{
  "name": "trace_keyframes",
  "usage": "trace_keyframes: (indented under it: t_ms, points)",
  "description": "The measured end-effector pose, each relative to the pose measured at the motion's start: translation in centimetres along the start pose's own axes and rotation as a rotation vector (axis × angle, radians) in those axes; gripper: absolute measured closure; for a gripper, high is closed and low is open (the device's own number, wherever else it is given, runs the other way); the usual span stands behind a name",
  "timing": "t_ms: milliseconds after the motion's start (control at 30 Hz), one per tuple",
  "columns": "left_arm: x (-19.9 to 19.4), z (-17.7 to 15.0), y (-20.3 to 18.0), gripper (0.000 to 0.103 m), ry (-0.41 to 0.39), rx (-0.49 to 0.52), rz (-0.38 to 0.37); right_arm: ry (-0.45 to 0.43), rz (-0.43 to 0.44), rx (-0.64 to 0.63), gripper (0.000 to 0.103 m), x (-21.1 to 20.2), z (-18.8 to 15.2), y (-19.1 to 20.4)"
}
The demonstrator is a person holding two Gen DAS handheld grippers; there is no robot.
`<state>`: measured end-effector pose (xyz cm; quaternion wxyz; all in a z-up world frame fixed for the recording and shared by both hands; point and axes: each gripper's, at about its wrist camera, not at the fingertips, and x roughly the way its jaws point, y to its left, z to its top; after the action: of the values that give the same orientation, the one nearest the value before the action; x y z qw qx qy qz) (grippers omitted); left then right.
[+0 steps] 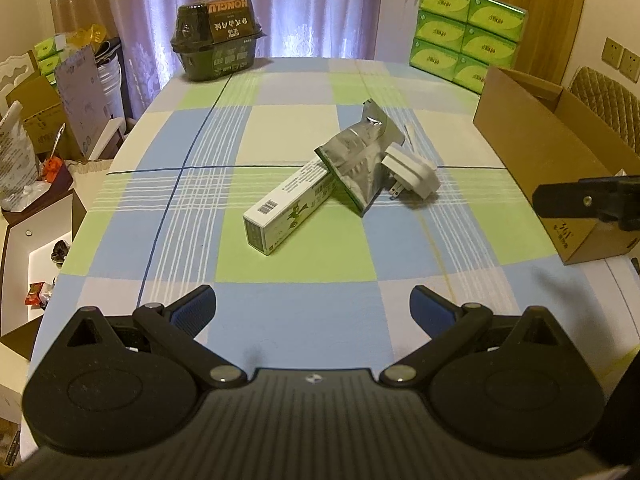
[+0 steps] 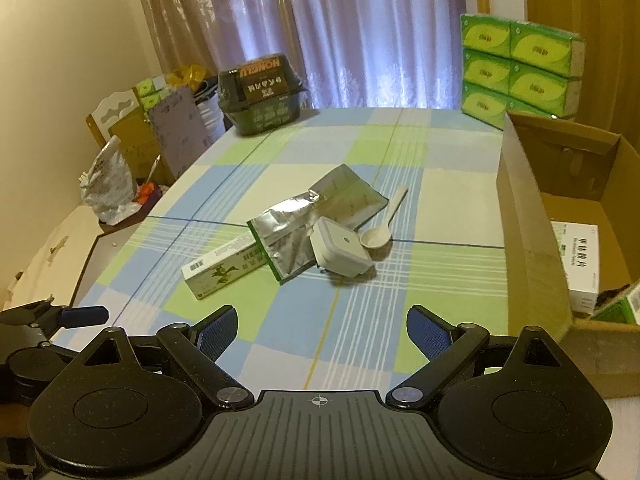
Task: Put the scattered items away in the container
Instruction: 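Withdraw both grippers from the cardboard box back toward the table items, then grasp the white square case with the right gripper while the left grasps the white tube box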
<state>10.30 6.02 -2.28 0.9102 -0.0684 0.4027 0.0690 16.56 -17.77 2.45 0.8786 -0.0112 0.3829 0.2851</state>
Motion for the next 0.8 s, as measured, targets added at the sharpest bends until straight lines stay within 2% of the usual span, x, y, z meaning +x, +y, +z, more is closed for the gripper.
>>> trace_keyframes:
  t_ms: [333,467,633,800]
  points:
    - [2.7,1.9,0.6,0.002,-0.011,0.035,-0.02,0.028,0.02,-0.006,0.007,4.2,1.7,-1.4]
    - [4.0,2.8,0.9,0.002,-0.016,0.056,-0.024,0.053,0.061,0.024,0.007,6.4,2.6,-2.1]
    - [5.6,3.6,1.5,0.002,-0.016,0.087,-0.032,0.081,0.072,0.024,0.007,8.8,3.3,-3.0]
    - [7.5,4.3,2.1,0.008,-0.004,0.137,-0.027,0.105,0.091,0.07,0.007,10.6,3.5,-4.3]
